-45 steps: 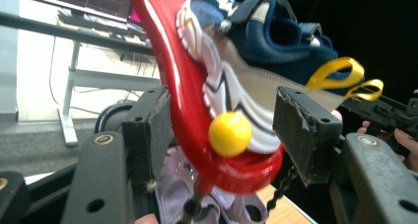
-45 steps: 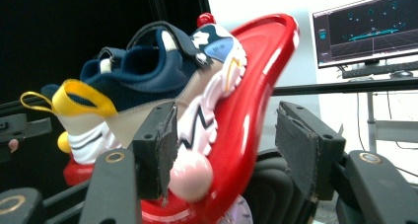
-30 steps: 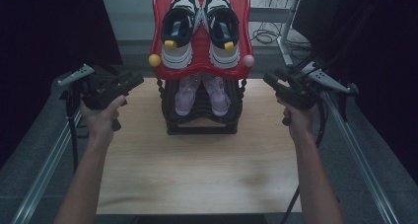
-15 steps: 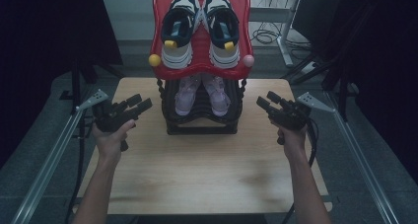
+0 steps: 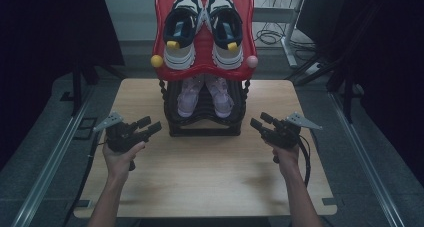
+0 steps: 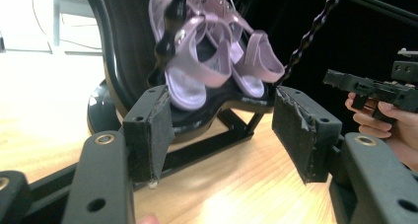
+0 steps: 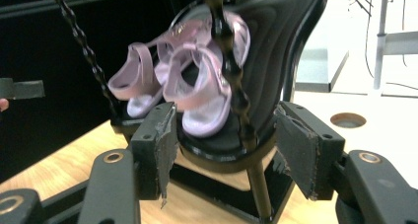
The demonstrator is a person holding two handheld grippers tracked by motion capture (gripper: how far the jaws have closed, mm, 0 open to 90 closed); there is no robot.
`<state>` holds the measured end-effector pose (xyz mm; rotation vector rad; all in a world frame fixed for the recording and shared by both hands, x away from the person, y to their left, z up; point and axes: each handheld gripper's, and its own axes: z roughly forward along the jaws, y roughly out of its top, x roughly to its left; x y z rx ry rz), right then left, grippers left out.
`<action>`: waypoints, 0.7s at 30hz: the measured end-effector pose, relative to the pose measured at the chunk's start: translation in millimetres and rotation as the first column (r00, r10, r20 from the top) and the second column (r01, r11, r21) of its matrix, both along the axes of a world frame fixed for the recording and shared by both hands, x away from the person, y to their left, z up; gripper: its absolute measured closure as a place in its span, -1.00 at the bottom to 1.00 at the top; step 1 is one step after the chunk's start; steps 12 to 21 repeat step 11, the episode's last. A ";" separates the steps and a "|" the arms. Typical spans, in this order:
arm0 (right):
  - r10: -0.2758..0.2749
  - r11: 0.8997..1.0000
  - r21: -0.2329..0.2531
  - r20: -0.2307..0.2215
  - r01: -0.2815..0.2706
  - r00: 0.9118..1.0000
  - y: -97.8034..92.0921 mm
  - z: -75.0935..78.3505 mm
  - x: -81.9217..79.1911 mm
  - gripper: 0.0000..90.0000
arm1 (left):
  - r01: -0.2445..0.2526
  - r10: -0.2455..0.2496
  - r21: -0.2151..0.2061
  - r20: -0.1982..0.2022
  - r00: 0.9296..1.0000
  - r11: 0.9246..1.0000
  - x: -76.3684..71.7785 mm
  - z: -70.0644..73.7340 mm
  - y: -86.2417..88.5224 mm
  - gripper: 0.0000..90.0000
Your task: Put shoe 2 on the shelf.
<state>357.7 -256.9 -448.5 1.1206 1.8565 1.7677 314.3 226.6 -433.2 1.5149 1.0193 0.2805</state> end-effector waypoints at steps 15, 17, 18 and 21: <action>-0.007 1.000 -0.015 0.000 0.007 1.000 -2.2 -8.5 -4.1 -0.08 | -0.004 0.004 0.003 -0.003 1.000 1.000 0.0 -0.8 0.8 -0.10; -0.007 1.000 -0.015 0.000 0.007 1.000 -2.2 -8.5 -4.1 -0.08 | -0.004 0.004 0.003 -0.003 1.000 1.000 0.0 -0.8 0.8 -0.10; -0.007 1.000 -0.015 0.000 0.007 1.000 -2.2 -8.5 -4.1 -0.08 | -0.004 0.004 0.003 -0.003 1.000 1.000 0.0 -0.8 0.8 -0.10; -0.007 1.000 -0.015 0.000 0.007 1.000 -2.2 -8.5 -4.1 -0.08 | -0.004 0.004 0.003 -0.003 1.000 1.000 0.0 -0.8 0.8 -0.10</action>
